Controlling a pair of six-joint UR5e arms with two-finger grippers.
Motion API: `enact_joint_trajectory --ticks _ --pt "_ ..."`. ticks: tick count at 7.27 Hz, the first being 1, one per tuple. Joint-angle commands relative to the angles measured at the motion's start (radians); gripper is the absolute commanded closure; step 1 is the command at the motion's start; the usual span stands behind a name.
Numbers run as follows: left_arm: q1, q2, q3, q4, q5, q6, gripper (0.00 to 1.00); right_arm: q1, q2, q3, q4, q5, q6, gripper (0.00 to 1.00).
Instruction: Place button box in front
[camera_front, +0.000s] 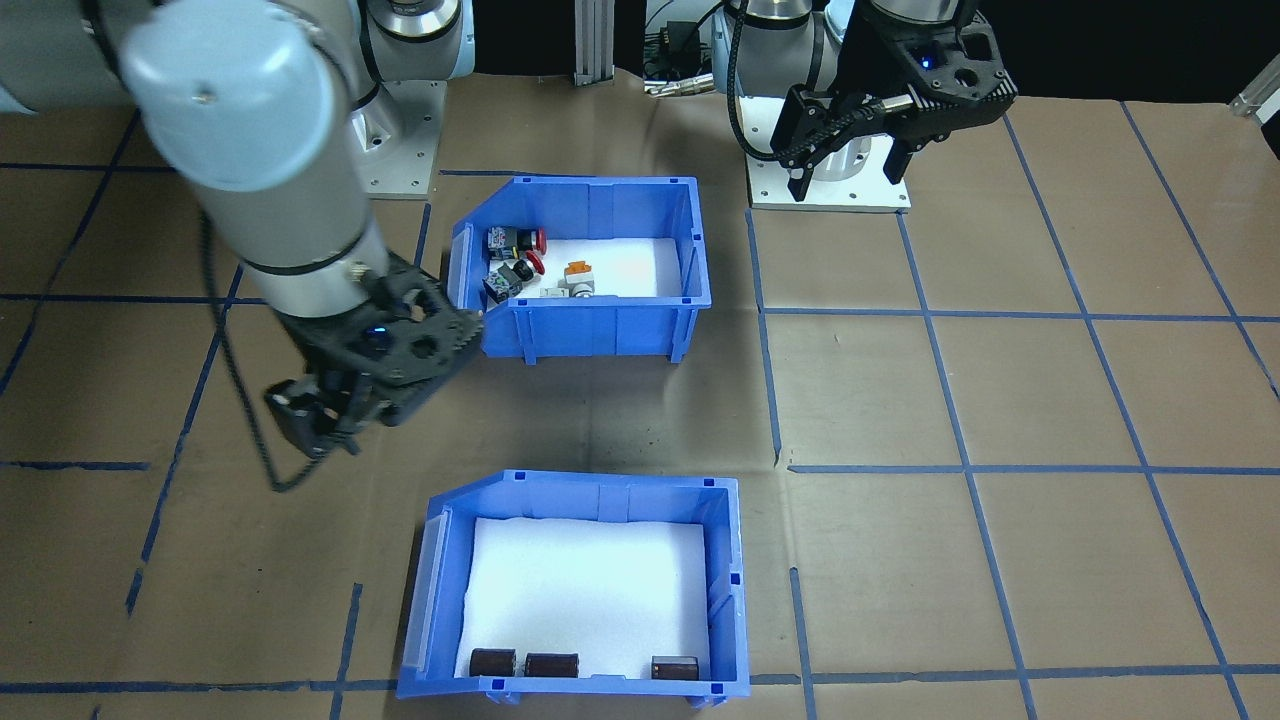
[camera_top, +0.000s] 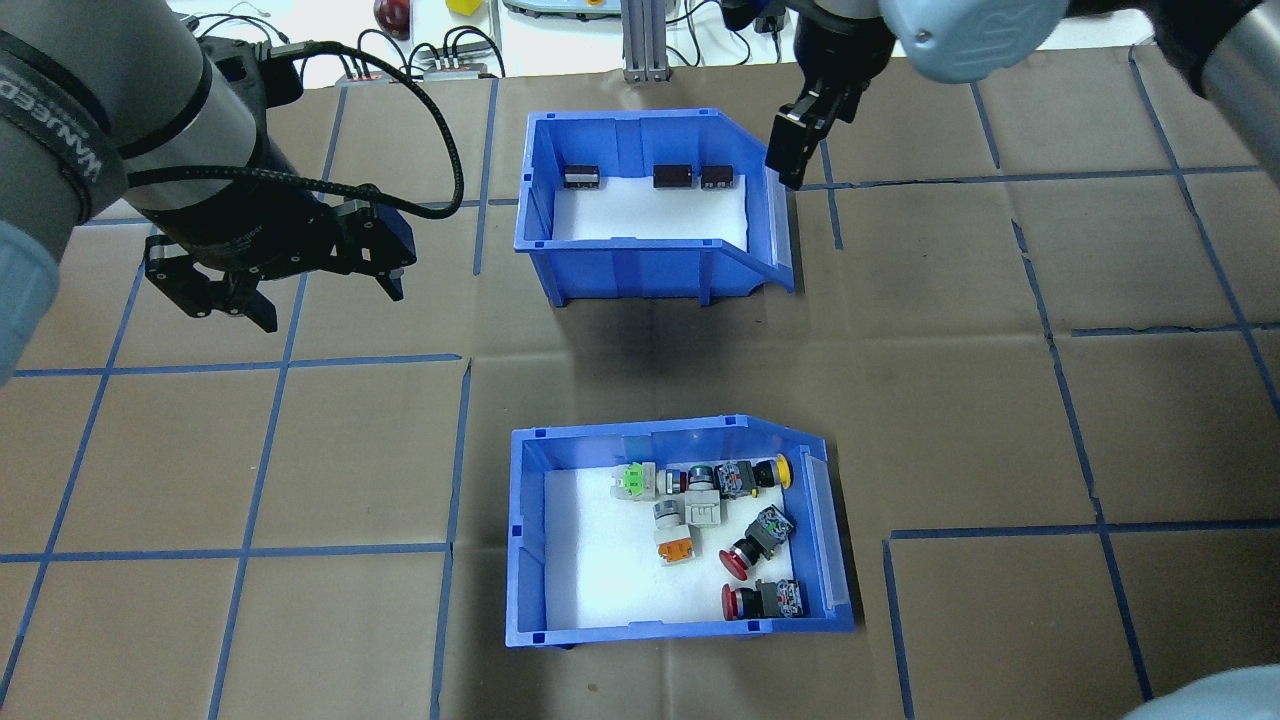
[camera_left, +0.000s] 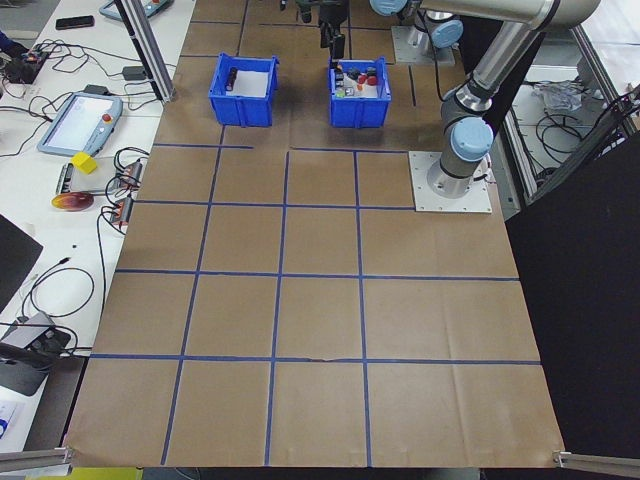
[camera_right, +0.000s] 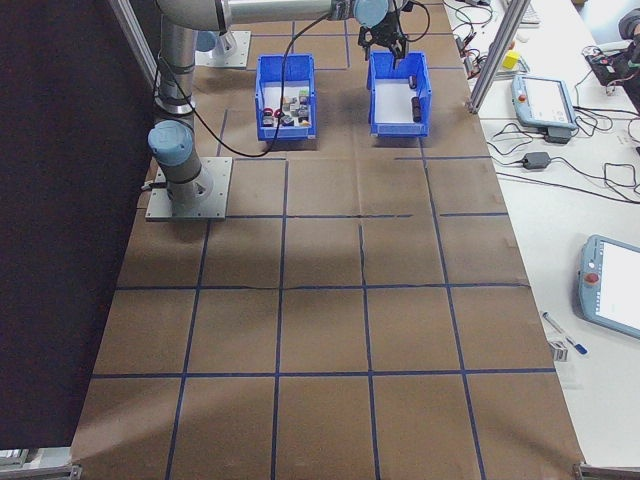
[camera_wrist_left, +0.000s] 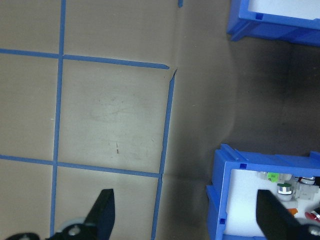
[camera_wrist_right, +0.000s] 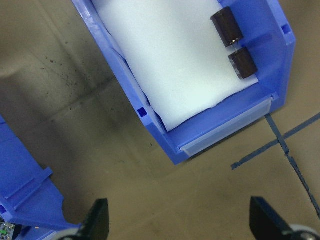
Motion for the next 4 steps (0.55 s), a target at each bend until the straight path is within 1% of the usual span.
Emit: enact_joint_trajectory --ticks 1,2,3,4 --pt "-0.002 0.032 -0.076 -0.003 0.003 -0.073 0.01 0.032 0.043 -0.048 -0.001 0.001 -0.05 0.0" --pt "0.0 0.082 -0.132 0.014 -0.011 -0.095 0.01 0.034 0.051 -0.055 0.001 0.008 -0.055 0.0" --pt "-0.011 0.119 -0.202 0.076 -0.021 -0.238 0.01 0.043 0.062 -0.055 -0.001 0.015 -0.075 0.0" --pt "-0.031 0.161 -0.276 0.088 -0.037 -0.472 0.01 0.083 0.089 -0.058 -0.008 0.013 -0.112 0.0"
